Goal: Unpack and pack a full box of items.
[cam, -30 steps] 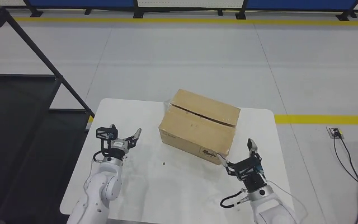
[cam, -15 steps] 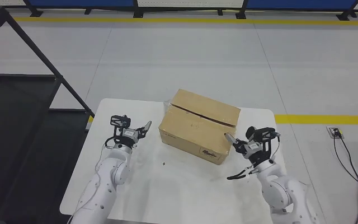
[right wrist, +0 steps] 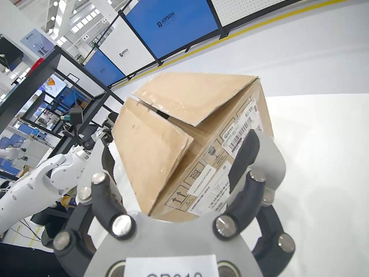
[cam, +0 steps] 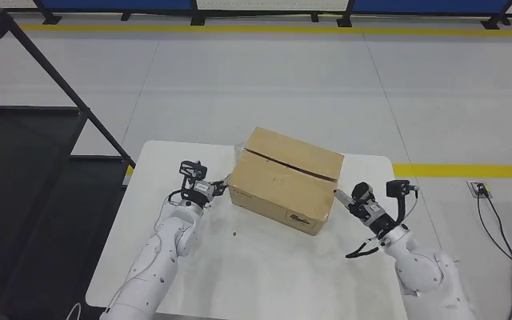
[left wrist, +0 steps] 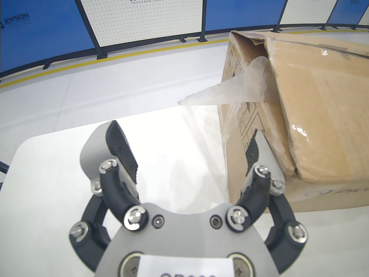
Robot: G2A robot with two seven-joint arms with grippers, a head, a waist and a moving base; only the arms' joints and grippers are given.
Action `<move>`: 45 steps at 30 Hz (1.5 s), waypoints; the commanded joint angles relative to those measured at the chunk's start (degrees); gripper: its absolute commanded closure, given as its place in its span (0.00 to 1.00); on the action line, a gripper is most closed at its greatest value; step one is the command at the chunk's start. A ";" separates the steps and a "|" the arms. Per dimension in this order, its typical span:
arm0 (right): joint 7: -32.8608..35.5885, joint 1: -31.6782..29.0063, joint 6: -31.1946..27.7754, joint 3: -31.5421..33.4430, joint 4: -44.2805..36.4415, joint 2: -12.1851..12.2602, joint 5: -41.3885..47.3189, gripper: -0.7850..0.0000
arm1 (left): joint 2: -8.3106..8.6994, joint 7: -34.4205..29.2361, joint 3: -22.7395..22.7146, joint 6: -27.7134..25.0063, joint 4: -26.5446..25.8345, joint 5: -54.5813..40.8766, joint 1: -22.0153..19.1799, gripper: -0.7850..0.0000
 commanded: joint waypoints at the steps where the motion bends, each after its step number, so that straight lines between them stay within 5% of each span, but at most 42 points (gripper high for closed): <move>1: -0.08 -0.02 -0.01 -0.02 -0.03 -0.01 -0.06 0.00 | -0.05 0.52 0.05 -0.22 0.13 0.21 0.15 0.00; 8: 2.73 1.89 -0.19 -0.17 2.59 0.18 6.08 0.00 | 0.05 1.44 -0.09 -1.62 -2.26 0.76 2.06 0.00; 21: 22.59 13.73 -6.92 -0.26 18.08 1.78 27.35 0.00 | 1.05 0.77 -2.24 -2.68 -12.37 2.42 9.34 0.00; 33: 38.14 16.78 -11.06 -0.86 22.91 3.44 42.06 0.00 | 1.90 -0.28 -4.89 -3.76 -19.22 2.75 14.77 0.00; 39: 38.74 16.85 -14.09 -1.42 23.47 4.19 40.31 0.00 | 2.23 -0.20 -6.38 -3.83 -21.55 2.62 16.33 0.00; 40: 37.97 16.68 -14.67 -1.76 23.37 4.27 39.57 0.05 | 2.28 -0.01 -6.82 -3.72 -21.97 2.30 16.63 0.00; 41: 37.58 16.58 -14.97 -1.93 23.30 4.32 39.09 0.31 | 2.31 0.05 -7.04 -3.64 -22.15 2.15 16.79 0.00; 42: 36.69 16.40 -15.30 -2.26 23.13 4.41 37.98 0.43 | 2.36 0.17 -7.49 -3.52 -22.49 1.77 17.07 0.00; 45: 35.10 15.93 -15.85 -3.06 22.64 4.53 36.36 0.60 | 2.47 0.38 -8.57 -3.50 -23.01 0.58 17.53 0.00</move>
